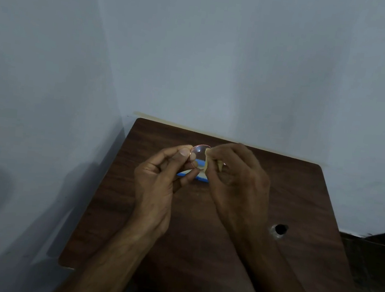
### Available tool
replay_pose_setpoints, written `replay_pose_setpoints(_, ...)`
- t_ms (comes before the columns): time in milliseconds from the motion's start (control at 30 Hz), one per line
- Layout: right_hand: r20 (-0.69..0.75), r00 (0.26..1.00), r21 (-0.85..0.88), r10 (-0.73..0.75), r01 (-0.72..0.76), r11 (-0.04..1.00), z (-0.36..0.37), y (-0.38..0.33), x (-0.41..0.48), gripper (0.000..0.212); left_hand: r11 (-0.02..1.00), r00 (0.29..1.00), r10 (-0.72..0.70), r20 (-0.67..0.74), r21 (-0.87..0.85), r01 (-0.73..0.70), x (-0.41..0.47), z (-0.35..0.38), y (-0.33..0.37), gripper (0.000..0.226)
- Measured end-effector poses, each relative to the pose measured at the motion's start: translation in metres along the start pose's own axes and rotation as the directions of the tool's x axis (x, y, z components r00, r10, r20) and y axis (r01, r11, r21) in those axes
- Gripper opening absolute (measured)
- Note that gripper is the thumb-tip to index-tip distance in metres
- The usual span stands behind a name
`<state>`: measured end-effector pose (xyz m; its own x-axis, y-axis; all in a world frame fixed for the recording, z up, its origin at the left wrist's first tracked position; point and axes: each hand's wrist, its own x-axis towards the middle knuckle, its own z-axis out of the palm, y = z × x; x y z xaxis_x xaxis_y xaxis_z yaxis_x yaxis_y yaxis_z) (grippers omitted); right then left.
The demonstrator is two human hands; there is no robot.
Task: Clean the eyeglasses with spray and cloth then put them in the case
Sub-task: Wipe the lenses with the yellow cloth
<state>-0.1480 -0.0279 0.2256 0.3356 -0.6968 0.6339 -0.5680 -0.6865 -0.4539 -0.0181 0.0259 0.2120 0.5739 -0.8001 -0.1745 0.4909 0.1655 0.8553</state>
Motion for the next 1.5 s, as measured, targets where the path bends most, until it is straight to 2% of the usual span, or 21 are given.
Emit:
replay_pose_setpoints(167,0.060,0.994,-0.020,-0.086,0.087,0.996,0.001,-0.012,-0.010,0.019,1.000,1.000,0.018,-0.010,0.019,-0.018,0.003,0.001,-0.002,0.019)
replay_pose_setpoints(267,0.014,0.999,-0.059,-0.035,0.036,0.998,-0.003,-0.002,-0.001,0.013,1.000,1.000,0.006,0.005,-0.015,-0.006,0.003,0.003,-0.002,0.029)
replay_pose_setpoints(333,0.035,0.999,-0.052,-0.031,0.032,0.998,-0.003,-0.001,0.002,0.014,0.999,1.000,0.008,-0.004,-0.034,-0.009,0.002,0.003,-0.003,0.033)
replay_pose_setpoints(400,0.060,0.996,0.006,-0.062,0.061,0.998,-0.006,-0.005,-0.002,0.014,0.998,1.000,-0.001,-0.018,-0.056,0.000,0.002,0.003,-0.001,0.025)
replay_pose_setpoints(500,-0.055,0.998,0.026,-0.004,0.005,1.000,-0.020,0.005,-0.002,0.008,0.997,1.000,-0.017,-0.011,-0.079,0.016,0.001,0.003,0.002,0.010)
replay_pose_setpoints(600,-0.142,0.987,-0.062,0.080,-0.089,0.994,-0.022,0.023,0.008,0.008,0.997,1.000,0.005,0.013,-0.080,-0.004,-0.002,0.004,0.005,0.017)
replay_pose_setpoints(767,-0.053,0.998,-0.018,-0.016,0.015,1.000,-0.012,0.010,0.001,0.010,0.997,1.000,0.008,0.005,-0.073,-0.008,-0.002,0.005,0.006,0.029)
replay_pose_setpoints(967,-0.121,0.992,-0.079,0.038,-0.048,0.996,-0.018,0.017,0.012,0.003,0.998,0.999,0.015,0.031,-0.061,-0.013,-0.005,0.005,0.009,0.020)
replay_pose_setpoints(1100,0.001,0.999,-0.047,-0.039,0.039,0.998,-0.013,0.005,0.001,0.011,0.998,1.000,0.012,0.006,-0.061,-0.012,-0.005,0.003,0.011,0.021)
replay_pose_setpoints(1233,-0.098,0.993,-0.062,0.073,-0.079,0.995,-0.018,0.016,0.008,0.007,0.998,0.999,0.023,0.026,-0.053,-0.022,-0.006,0.001,0.013,0.017)
replay_pose_setpoints(1300,-0.103,0.993,-0.045,0.050,-0.055,0.997,-0.015,0.011,0.012,0.004,0.999,0.999,0.028,0.034,-0.047,-0.027,-0.007,0.000,0.013,0.017)
replay_pose_setpoints(1400,-0.034,0.999,-0.016,-0.029,0.029,0.999,-0.013,-0.001,0.009,0.010,0.998,0.997,0.063,0.034,-0.010,-0.062,-0.005,0.000,0.016,0.018)
replay_pose_setpoints(1500,-0.102,0.994,-0.017,0.049,-0.051,0.999,-0.019,0.013,0.017,0.004,0.991,0.991,0.115,0.074,0.056,-0.119,-0.005,0.000,0.019,0.011)
